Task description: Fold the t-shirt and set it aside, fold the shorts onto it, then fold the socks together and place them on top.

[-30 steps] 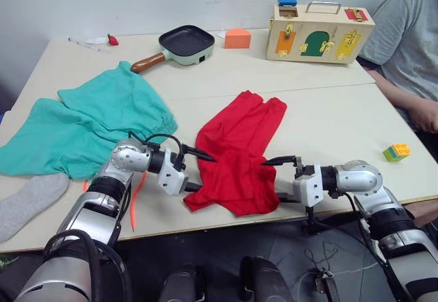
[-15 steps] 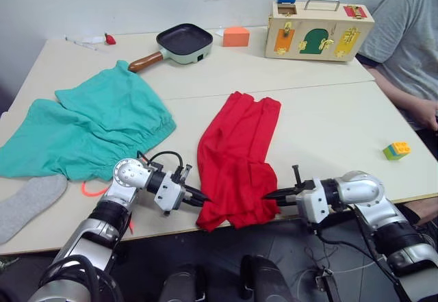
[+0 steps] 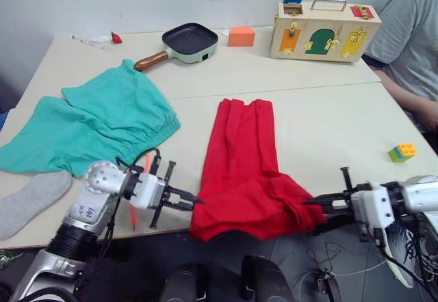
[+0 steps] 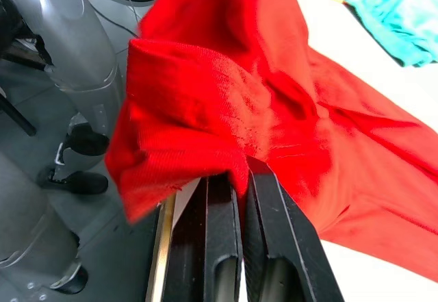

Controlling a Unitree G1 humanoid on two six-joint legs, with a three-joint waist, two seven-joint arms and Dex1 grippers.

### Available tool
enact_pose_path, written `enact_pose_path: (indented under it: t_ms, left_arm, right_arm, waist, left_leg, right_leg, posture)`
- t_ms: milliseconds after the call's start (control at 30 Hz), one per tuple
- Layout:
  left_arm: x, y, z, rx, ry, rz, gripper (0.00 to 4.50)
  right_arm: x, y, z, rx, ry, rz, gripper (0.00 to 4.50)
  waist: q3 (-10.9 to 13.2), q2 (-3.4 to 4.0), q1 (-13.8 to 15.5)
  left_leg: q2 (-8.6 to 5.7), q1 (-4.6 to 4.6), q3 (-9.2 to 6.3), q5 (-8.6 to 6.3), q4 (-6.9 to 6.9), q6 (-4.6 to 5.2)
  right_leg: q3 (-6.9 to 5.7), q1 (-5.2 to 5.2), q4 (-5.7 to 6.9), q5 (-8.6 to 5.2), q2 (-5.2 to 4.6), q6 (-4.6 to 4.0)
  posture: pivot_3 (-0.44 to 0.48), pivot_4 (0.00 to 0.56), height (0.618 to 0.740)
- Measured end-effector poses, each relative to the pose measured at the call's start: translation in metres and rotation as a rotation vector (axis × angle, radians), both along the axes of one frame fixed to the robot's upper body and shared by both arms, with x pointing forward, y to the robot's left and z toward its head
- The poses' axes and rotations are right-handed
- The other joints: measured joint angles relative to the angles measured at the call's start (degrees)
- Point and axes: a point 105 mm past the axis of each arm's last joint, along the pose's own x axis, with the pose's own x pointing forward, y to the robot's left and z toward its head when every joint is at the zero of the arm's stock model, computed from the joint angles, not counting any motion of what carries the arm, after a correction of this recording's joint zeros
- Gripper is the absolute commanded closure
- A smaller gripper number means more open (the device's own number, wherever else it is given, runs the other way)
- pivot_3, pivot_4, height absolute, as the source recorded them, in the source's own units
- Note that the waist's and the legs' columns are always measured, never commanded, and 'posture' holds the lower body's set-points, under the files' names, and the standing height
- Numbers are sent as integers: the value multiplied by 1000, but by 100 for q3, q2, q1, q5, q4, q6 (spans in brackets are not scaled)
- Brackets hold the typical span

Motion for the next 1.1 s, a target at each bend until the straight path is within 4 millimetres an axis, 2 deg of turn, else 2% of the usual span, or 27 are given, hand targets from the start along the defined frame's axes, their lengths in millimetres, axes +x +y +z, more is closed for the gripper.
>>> enact_pose_path:
  t_ms: [133,233,367,567,667,800,900,967,1033,1100]
  left_arm:
    - [-12,2,-4,52,54,-30,4450]
    - [-23,2,-15,65,113,-45,4450]
    - [-41,6,-29,119,181,-72,4450]
    - [-42,10,-26,145,269,-39,4450]
    - [-36,10,-12,121,370,-13,4450]
    - [-12,13,20,102,449,51,4450]
    - [21,15,40,63,544,153,4450]
    - [49,7,57,-12,582,201,4450]
    - [71,0,65,-51,602,232,4450]
    - [102,-12,70,-99,625,301,4450]
  right_arm:
    - [-14,-2,-9,-9,105,-9,4500]
    - [-20,-2,-15,-15,156,-21,4500]
    - [-37,2,-29,-24,285,-23,4500]
    - [-43,0,-28,-43,366,-50,4500]
    - [-40,1,-18,-4,439,-89,4500]
    - [-16,6,10,77,479,-154,4500]
    - [10,8,34,122,456,-195,4500]
    - [35,10,47,203,424,-219,4500]
    - [62,14,54,288,416,-252,4500]
    - [99,15,59,382,420,-330,4500]
  waist:
    - [1,2,8]
    - [3,3,12]
    - [5,7,82]
    - [8,12,124]
    - [10,13,121]
    - [16,18,116]
    - [23,23,109]
    - [26,16,107]
    - [26,14,100]
    - [27,13,96]
  left_leg:
    - [-1,-4,4,-6,-5,-2]
    - [0,-4,6,-7,-4,-1]
    - [4,-3,6,-9,-8,-5]
    - [4,-7,7,-8,-8,-4]
    - [5,-11,5,-7,-9,-3]
    - [5,-11,4,-5,-5,-4]
    - [3,-25,6,-1,0,1]
    - [2,-42,7,1,8,4]
    - [-7,-56,13,22,17,37]
    - [-25,-96,30,44,19,56]
  right_leg:
    - [-1,-1,-13,0,3,0]
    - [0,-1,-18,0,2,1]
    - [1,-4,-21,-2,5,-3]
    - [3,-1,-43,-3,5,-5]
    - [3,-3,-41,-3,4,-4]
    - [1,-4,-40,-3,5,-4]
    - [-4,-13,-39,-2,8,-2]
    - [-11,-21,-40,0,11,1]
    - [-14,-38,-14,8,11,14]
    - [-17,-88,24,11,21,18]
  posture:
    - [0,150,740]
    - [0,150,740]
    - [0,150,740]
    - [0,150,740]
    - [0,150,740]
    - [0,150,740]
    - [0,150,740]
    - [0,150,740]
    - [0,150,740]
    - [0,150,740]
